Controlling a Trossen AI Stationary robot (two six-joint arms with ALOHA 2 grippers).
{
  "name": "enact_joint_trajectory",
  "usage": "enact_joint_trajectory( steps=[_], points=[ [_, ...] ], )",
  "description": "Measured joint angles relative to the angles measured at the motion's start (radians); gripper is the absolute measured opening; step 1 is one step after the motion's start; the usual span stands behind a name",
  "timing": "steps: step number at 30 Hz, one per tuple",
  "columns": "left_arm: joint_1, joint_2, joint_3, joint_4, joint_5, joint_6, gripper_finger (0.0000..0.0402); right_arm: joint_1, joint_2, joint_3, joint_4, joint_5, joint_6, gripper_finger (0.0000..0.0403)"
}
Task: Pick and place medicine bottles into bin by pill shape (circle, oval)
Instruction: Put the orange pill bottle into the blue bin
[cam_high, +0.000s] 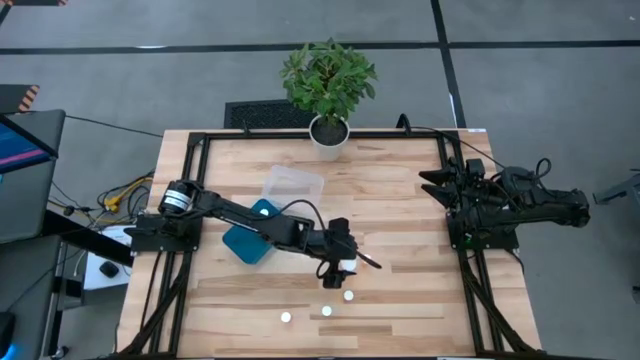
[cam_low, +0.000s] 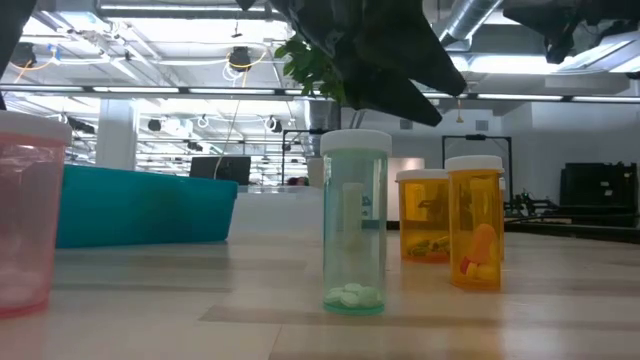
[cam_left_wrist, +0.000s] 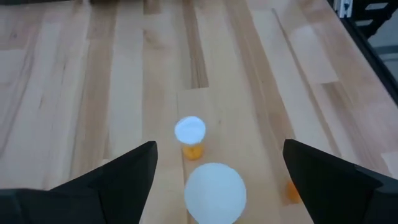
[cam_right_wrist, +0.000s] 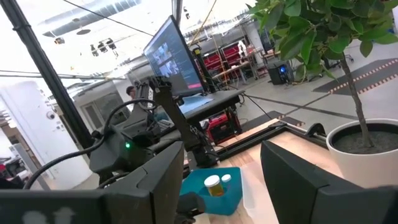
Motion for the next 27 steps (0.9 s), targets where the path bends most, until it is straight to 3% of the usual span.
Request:
enact_joint_trajectory(
  steps=[14,27],
  points=[
    [0.019,0.063,0.000,0.019,0.078,0.054,0.0344,0.000,0.000,0.000,-0.006,-0.001,0.001,0.0224],
    [0.024,0.069,0.000,-0.027,0.026,0.095,0.0344,0.000,0.000,0.000,-0.016,0.000,0.001,0.0224]
  ],
)
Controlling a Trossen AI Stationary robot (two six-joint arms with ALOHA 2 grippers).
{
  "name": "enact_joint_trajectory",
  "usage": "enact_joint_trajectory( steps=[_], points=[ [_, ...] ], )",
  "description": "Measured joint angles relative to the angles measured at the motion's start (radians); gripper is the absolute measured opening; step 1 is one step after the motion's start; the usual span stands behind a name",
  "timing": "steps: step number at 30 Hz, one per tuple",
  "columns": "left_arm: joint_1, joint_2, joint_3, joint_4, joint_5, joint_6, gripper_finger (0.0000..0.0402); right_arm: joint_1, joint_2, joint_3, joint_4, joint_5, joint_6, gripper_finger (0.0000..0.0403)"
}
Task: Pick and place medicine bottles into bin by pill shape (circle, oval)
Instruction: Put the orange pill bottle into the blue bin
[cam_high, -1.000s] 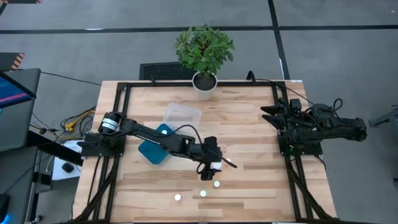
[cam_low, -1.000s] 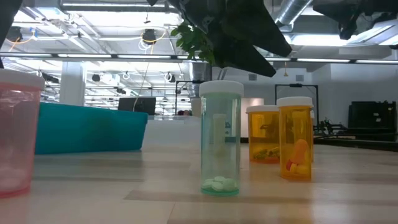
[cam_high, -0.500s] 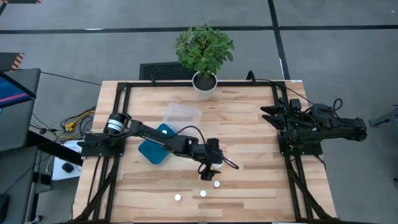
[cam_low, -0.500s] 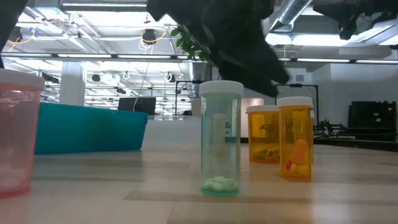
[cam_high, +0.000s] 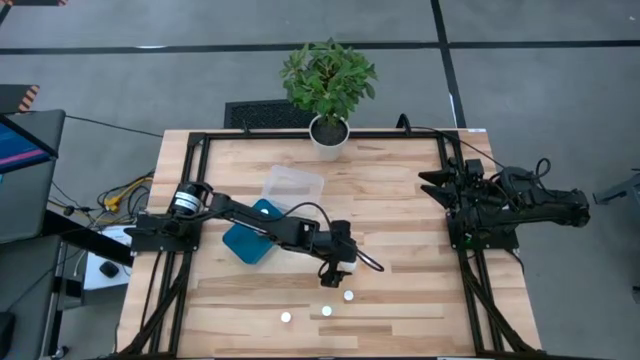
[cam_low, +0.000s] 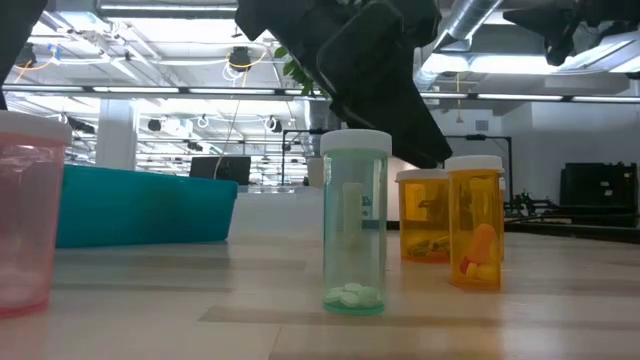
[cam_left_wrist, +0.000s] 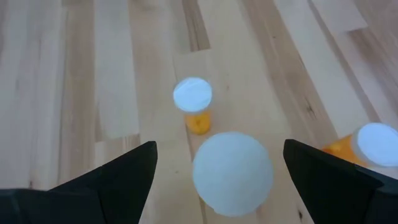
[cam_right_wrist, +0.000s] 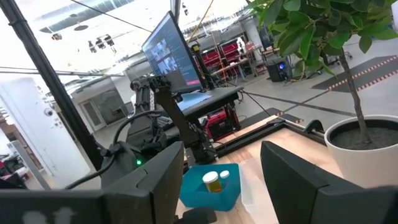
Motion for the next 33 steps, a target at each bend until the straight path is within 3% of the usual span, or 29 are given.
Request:
enact_joint_trajectory(
  steps=[12,33],
  points=[
    [-0.004,0.014,0.000,0.009,0.016,-0.005,0.0342,0.000,0.000,0.000,0.000,0.000,0.000,0.0224],
    [-0.004,0.014,0.000,-0.006,0.026,0.029,0.0301,0.000,0.000,0.000,0.001,0.000,0.000,0.0224]
  ],
)
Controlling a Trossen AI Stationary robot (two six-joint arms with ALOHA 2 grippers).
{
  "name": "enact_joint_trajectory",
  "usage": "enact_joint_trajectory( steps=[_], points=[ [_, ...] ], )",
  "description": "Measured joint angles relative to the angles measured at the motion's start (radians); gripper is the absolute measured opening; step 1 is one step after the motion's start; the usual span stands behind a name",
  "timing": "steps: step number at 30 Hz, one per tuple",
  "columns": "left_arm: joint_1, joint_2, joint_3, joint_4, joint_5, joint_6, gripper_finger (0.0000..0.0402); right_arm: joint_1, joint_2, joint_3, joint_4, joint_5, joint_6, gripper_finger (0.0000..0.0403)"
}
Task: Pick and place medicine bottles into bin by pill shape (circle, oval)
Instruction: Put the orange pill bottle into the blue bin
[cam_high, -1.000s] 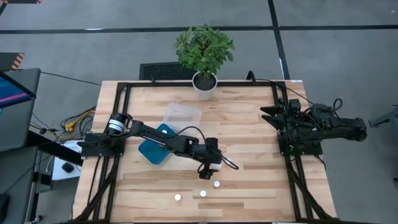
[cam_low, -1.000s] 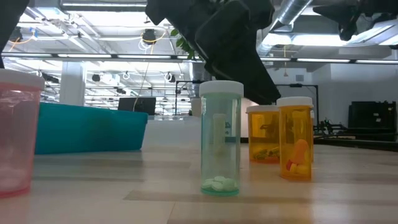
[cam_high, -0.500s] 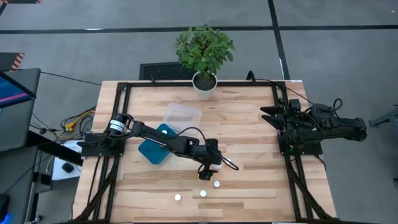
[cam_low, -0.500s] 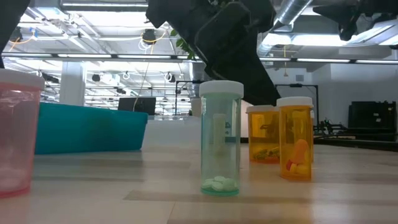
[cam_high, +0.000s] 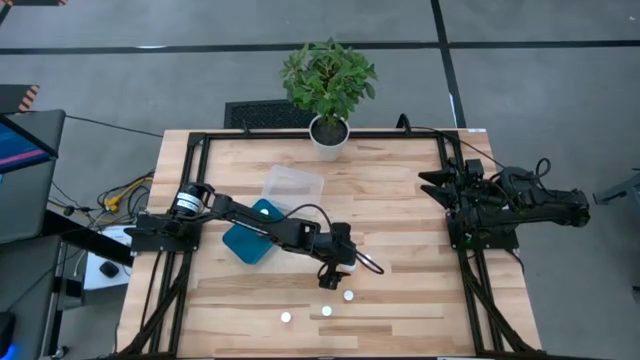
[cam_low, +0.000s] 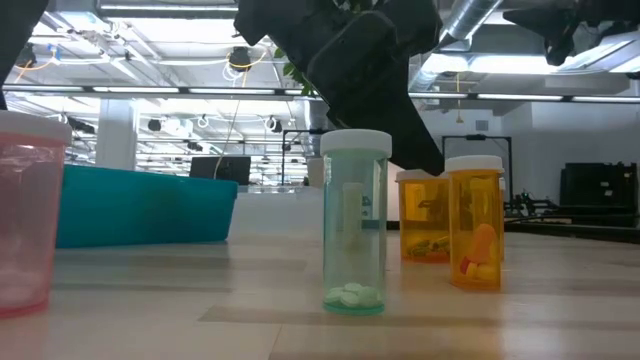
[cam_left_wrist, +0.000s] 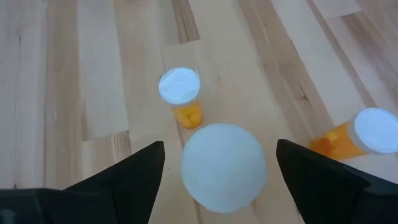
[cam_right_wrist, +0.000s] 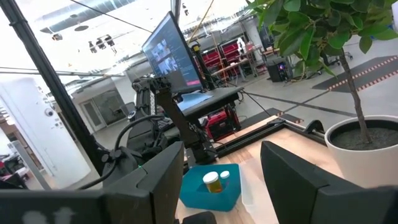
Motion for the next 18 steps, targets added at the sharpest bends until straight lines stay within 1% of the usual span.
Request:
enact_joint_trajectory(
  steps=[18],
  points=[
    [0.001,-0.001,0.000,-0.005,0.019,0.003,0.0301,0.000,0.000,0.000,0.000,0.000,0.009,0.0224]
  ],
)
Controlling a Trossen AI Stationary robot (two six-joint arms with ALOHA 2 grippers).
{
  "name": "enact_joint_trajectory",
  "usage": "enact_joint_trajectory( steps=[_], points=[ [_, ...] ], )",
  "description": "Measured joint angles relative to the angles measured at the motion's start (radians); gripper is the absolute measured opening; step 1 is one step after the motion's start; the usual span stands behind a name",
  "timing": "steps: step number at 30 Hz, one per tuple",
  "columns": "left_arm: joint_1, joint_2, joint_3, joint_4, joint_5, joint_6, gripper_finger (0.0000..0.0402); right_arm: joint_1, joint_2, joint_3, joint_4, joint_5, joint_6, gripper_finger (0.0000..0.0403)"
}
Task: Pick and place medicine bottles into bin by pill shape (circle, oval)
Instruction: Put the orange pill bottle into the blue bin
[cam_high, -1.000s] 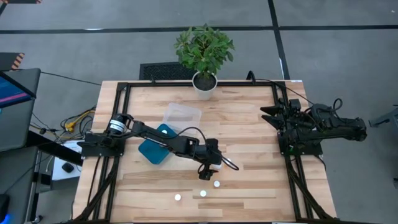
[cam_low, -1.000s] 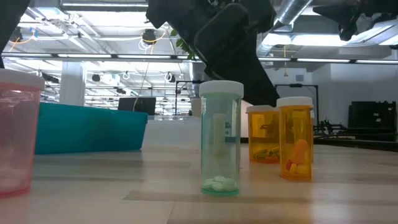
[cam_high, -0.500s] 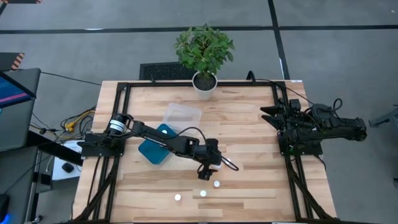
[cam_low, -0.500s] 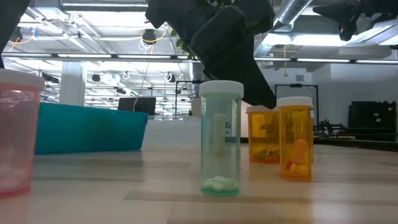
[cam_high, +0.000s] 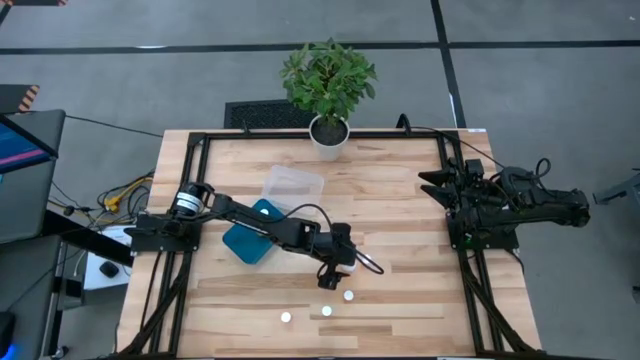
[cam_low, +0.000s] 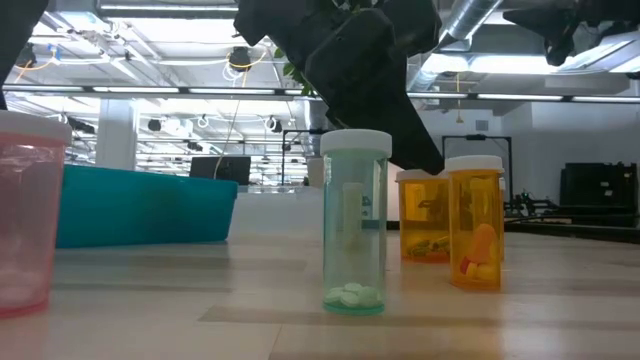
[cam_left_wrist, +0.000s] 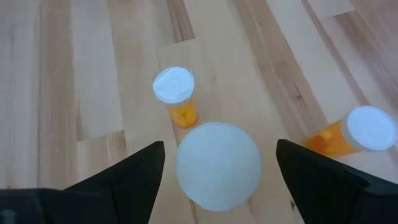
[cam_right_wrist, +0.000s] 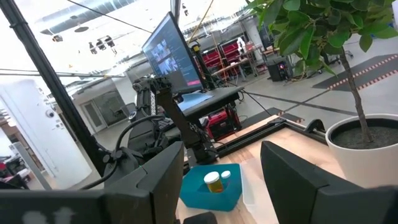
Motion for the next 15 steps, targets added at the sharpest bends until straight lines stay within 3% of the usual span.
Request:
enact_joint_trajectory(
  steps=[15],
  points=[
    [-0.011,0.039,0.000,0.081,0.007,-0.013,0.0301,0.000,0.000,0.000,0.003,0.000,0.000,0.0224]
  ],
)
